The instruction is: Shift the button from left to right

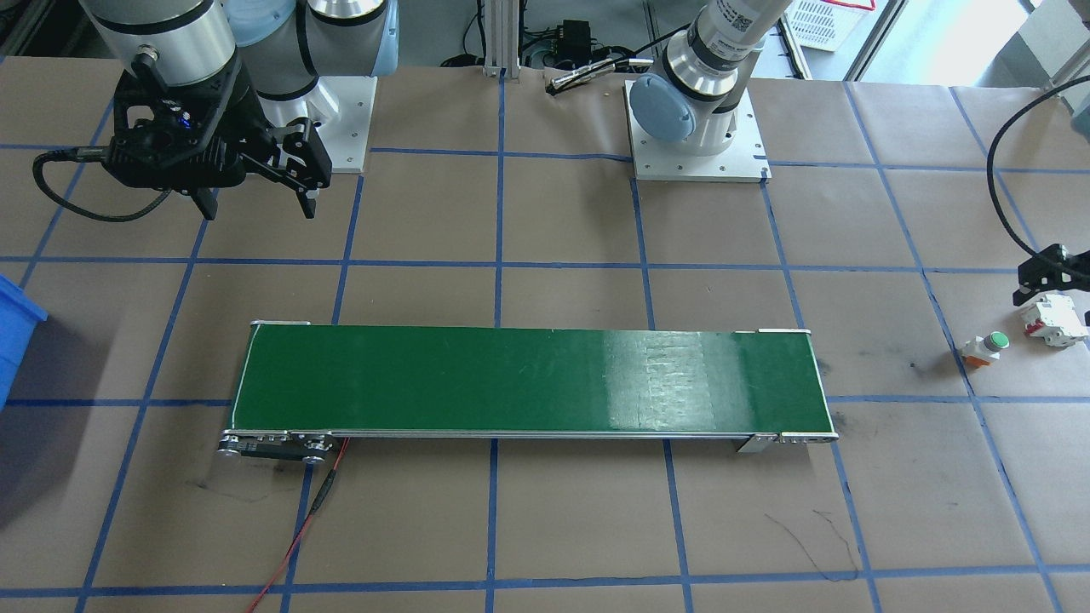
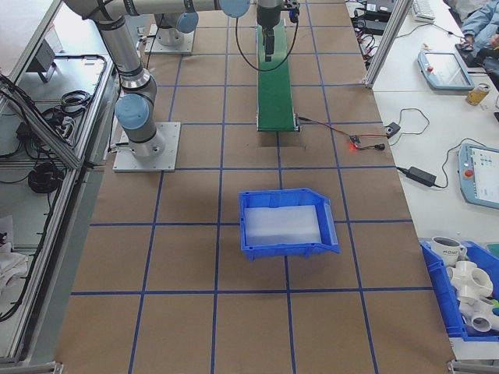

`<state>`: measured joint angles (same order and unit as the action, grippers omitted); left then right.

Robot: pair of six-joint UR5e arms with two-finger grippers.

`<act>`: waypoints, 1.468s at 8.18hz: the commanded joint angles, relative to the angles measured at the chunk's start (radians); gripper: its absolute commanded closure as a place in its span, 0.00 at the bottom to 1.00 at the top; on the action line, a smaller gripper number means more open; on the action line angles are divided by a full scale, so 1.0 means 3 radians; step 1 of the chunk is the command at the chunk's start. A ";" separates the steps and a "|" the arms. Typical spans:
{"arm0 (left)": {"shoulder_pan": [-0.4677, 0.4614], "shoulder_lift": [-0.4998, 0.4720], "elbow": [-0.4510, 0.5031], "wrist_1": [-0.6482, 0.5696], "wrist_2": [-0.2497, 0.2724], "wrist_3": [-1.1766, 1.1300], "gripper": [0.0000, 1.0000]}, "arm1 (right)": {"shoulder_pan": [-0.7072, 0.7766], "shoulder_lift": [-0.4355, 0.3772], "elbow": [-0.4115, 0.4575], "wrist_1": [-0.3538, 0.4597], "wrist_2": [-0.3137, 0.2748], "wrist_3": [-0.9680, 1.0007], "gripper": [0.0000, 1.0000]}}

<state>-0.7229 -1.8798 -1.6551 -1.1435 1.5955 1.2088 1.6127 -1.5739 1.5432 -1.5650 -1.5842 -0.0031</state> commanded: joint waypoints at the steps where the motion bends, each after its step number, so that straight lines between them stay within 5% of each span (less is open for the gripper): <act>1: 0.0017 -0.0217 0.0000 0.0231 -0.0006 0.0066 0.00 | 0.0003 -0.0005 0.0000 0.0001 -0.0006 0.0000 0.00; 12: 0.0012 -0.0688 -0.0010 0.0365 0.0030 0.0261 0.00 | -0.0002 0.0005 -0.0036 0.0017 -0.0078 -0.0194 0.00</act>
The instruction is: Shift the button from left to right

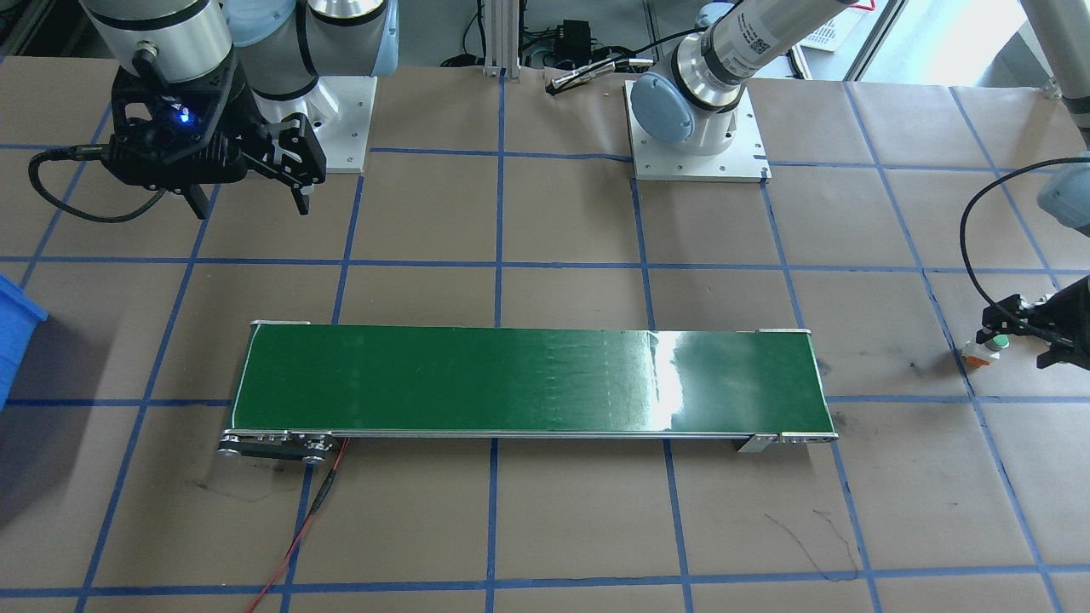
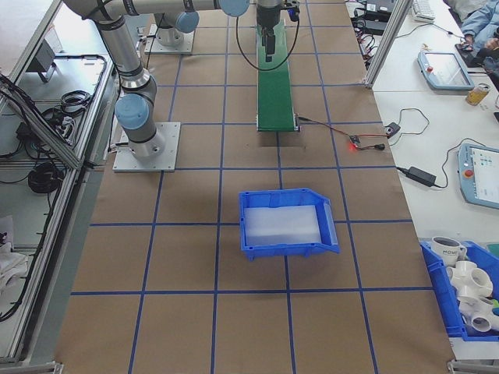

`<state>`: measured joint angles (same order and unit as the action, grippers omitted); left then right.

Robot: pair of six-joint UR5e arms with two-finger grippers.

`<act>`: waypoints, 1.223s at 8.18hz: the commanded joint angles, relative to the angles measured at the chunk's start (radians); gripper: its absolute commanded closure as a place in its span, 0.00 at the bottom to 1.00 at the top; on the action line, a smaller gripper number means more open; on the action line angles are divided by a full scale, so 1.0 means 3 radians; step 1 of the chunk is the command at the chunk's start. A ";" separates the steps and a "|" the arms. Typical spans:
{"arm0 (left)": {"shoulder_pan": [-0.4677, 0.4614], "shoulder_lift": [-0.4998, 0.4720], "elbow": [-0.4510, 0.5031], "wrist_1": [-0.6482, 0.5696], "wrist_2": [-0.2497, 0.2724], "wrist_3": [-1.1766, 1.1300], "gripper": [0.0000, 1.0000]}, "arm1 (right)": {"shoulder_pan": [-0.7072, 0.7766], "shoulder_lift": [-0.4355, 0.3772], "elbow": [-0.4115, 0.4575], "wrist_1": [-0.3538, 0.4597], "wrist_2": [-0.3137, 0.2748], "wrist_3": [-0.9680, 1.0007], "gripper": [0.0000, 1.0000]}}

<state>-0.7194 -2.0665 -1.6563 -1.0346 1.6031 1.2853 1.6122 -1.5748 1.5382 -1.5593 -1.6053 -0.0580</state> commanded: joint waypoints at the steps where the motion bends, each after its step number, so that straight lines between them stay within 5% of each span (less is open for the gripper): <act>1: 0.0000 -0.0081 -0.0011 0.0002 0.0010 0.0006 0.00 | 0.0000 0.0008 -0.0019 0.0002 -0.0013 -0.0006 0.00; 5: 0.0000 -0.0152 -0.0011 0.0002 0.0005 -0.0015 0.04 | -0.0005 0.0013 0.0017 -0.0038 0.0002 0.0009 0.00; 6: 0.0000 -0.0158 -0.0011 -0.0003 0.0010 -0.0015 0.17 | -0.0005 0.0029 0.0022 -0.0054 0.0048 0.0045 0.00; 8: 0.0005 -0.0168 -0.0011 -0.0013 0.0015 -0.0050 0.80 | -0.0005 0.0064 0.0037 -0.0146 0.0089 0.0045 0.00; 9: 0.0005 -0.0168 -0.0011 -0.0033 0.0015 -0.0051 1.00 | -0.0005 0.0070 0.0057 -0.0242 0.0170 0.0045 0.00; 10: 0.0005 -0.0138 -0.0011 -0.0049 0.0025 -0.0066 1.00 | -0.0005 0.0070 0.0063 -0.0258 0.0176 0.0040 0.00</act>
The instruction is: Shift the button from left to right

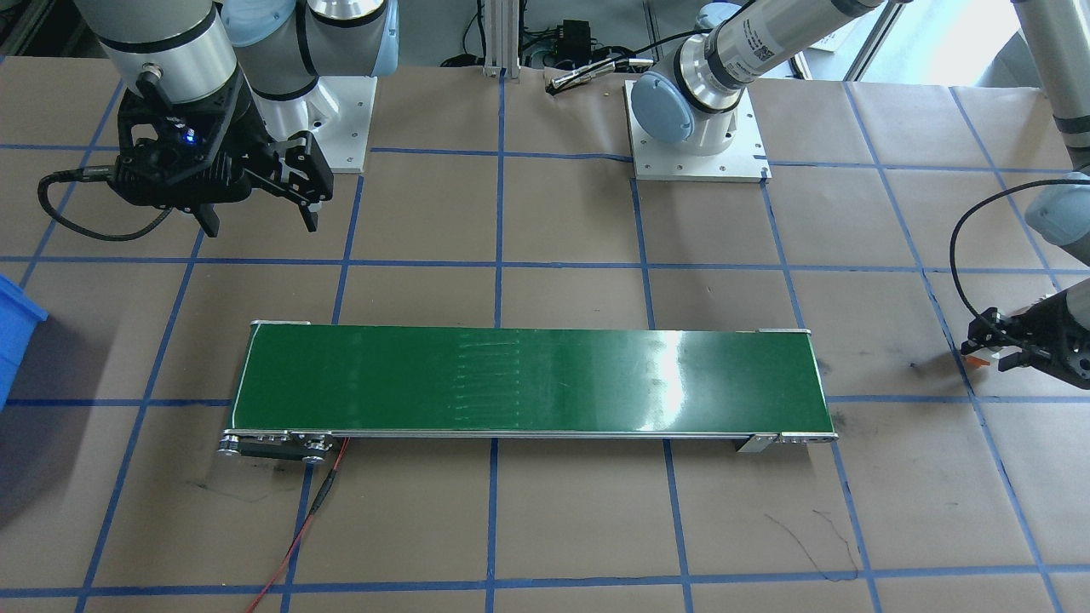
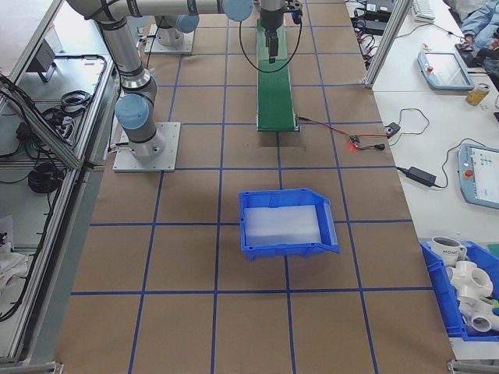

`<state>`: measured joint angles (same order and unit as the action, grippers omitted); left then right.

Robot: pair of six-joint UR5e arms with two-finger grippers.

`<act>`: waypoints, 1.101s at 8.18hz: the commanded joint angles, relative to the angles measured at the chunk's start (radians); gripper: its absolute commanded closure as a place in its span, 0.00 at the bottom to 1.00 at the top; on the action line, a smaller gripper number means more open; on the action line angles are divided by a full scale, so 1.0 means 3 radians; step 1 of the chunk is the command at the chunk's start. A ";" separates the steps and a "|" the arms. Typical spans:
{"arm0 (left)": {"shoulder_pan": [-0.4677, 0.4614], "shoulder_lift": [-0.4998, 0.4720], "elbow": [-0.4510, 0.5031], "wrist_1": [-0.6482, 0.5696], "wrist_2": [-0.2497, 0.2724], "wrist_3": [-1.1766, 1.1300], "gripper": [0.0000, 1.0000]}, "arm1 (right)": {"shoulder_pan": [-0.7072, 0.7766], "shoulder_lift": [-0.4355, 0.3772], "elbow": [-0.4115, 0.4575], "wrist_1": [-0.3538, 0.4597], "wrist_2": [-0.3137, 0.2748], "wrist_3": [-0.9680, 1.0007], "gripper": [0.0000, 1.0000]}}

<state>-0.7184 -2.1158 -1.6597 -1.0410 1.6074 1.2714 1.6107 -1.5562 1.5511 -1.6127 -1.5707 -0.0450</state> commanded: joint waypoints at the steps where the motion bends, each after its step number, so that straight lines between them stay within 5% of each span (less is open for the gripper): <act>1: 0.0002 0.0108 0.0015 -0.0129 0.0016 -0.0096 1.00 | 0.0000 0.0007 0.0020 -0.0080 0.0056 -0.0003 0.00; 5: -0.0247 0.0971 0.0046 -0.0834 -0.0030 -0.0727 1.00 | -0.0005 0.0007 0.0015 -0.0091 0.0041 -0.0008 0.00; 7: -0.0900 0.1279 0.0021 -0.0917 -0.0035 -0.1381 1.00 | -0.0005 0.0007 0.0020 -0.0091 0.0020 -0.0034 0.00; 9: -0.1448 0.1305 0.0041 -0.0897 -0.0340 -0.2398 1.00 | -0.0005 0.0007 0.0020 -0.0085 0.0020 -0.0009 0.00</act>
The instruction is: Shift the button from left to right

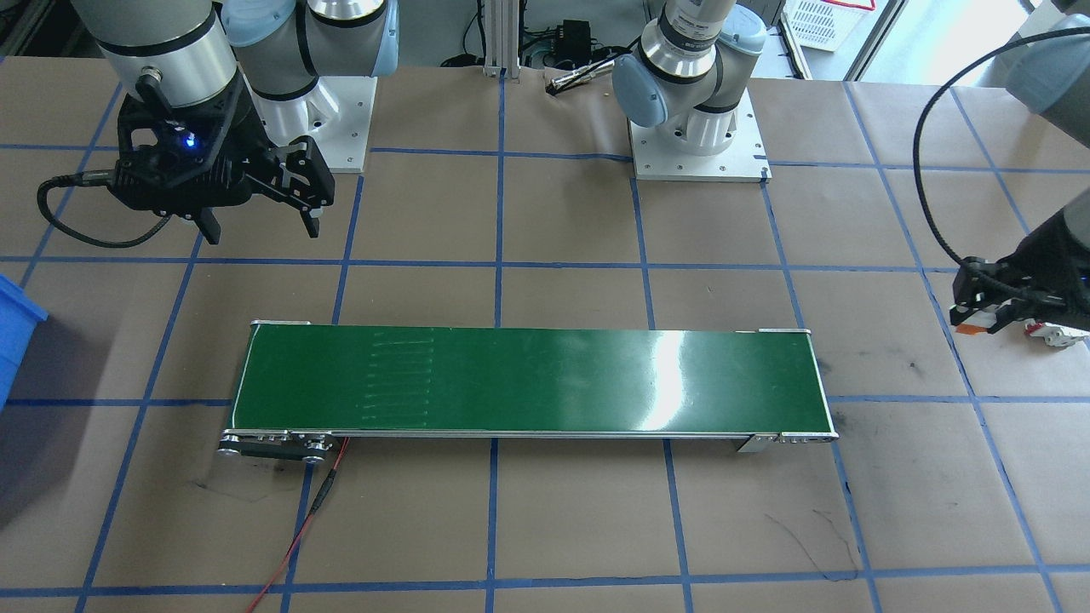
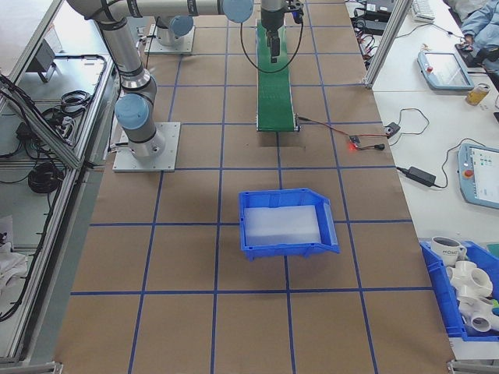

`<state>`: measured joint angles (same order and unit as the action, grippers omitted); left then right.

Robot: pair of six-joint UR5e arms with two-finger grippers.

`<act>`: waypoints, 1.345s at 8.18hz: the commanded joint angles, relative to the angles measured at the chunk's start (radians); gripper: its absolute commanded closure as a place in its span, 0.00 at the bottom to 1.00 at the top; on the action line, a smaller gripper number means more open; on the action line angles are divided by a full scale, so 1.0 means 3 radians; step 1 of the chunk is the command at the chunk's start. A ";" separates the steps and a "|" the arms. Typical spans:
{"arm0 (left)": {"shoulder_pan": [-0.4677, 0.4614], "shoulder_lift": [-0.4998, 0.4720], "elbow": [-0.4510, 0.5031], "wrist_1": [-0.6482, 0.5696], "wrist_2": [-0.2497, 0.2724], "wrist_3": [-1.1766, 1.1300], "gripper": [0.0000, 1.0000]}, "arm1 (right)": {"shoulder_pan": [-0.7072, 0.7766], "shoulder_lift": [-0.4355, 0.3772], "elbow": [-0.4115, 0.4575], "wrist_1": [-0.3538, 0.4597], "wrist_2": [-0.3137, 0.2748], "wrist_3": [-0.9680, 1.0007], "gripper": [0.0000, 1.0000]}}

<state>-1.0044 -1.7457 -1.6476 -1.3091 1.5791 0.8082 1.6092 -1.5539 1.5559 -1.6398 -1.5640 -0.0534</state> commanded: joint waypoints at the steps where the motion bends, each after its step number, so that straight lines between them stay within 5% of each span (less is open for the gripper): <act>1: -0.0639 0.0016 -0.0020 0.0022 -0.0263 -0.1182 1.00 | 0.0000 0.0000 -0.0002 0.0005 -0.0002 0.0025 0.00; 3: -0.0732 -0.0172 -0.0025 0.0033 -0.0410 -0.1436 1.00 | 0.0000 0.0005 0.0003 0.0005 -0.0007 -0.0006 0.00; 10: -0.0763 -0.0506 -0.0342 0.0483 -0.0345 -0.1451 1.00 | 0.0000 0.0066 0.0003 0.0000 0.0023 0.0014 0.00; 11: -0.0763 -0.0506 -0.0342 0.0467 -0.0345 -0.1461 0.91 | 0.0000 0.0066 0.0004 0.0000 0.0033 0.0014 0.00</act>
<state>-1.2333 -1.8967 -1.7451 -1.1677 1.4721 0.3714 1.6092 -1.5341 1.5560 -1.6398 -1.5581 -0.0499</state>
